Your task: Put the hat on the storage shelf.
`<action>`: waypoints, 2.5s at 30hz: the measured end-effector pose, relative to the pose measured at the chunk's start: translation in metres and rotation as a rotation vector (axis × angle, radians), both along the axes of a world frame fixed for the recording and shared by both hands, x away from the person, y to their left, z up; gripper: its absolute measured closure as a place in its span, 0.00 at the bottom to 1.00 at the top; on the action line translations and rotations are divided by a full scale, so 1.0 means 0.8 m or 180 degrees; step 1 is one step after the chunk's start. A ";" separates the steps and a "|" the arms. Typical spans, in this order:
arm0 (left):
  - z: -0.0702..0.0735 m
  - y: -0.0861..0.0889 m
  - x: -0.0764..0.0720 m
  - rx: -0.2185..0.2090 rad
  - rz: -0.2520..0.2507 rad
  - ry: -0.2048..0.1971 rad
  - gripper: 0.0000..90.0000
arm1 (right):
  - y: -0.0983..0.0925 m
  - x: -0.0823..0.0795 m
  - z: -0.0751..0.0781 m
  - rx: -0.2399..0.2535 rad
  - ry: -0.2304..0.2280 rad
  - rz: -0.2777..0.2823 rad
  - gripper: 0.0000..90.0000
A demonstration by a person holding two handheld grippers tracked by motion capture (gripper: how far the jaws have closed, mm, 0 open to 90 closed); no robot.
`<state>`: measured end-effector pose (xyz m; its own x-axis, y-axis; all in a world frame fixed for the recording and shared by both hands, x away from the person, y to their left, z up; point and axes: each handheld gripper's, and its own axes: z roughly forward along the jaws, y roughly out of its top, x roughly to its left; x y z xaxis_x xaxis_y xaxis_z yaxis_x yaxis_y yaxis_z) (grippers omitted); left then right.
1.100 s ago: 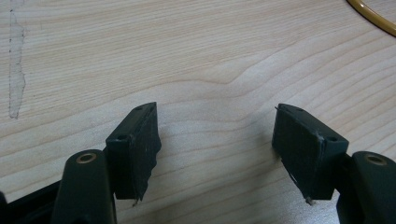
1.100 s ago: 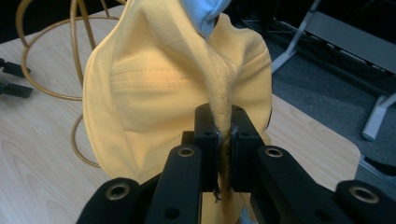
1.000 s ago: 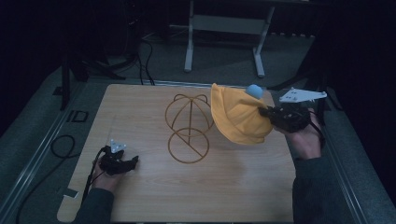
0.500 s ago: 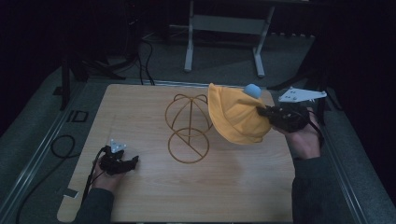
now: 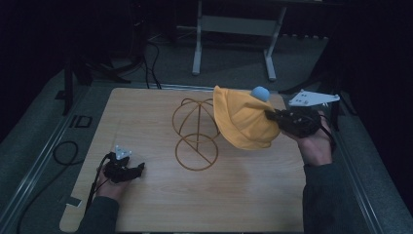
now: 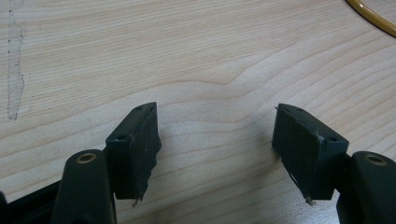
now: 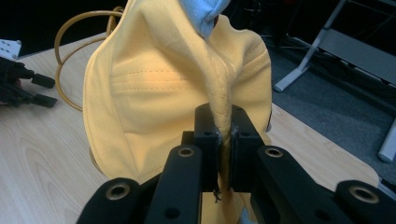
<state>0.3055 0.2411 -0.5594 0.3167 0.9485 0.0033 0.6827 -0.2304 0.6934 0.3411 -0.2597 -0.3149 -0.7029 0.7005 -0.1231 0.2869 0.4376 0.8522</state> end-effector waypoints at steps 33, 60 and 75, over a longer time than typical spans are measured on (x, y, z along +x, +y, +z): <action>0.000 0.000 0.000 0.0000 -0.0007 0.0003 0.36 | 0.066 0.034 0.014 -0.0016 0.0003 0.0209 0.94; 0.000 -0.001 0.001 -0.0001 -0.0020 0.0013 0.36 | 0.214 0.057 0.022 -0.0665 -0.0178 0.0741 0.91; 0.000 0.000 0.001 0.0000 -0.0037 0.0008 0.36 | 0.229 0.052 0.035 -0.0474 -0.0047 0.0863 0.45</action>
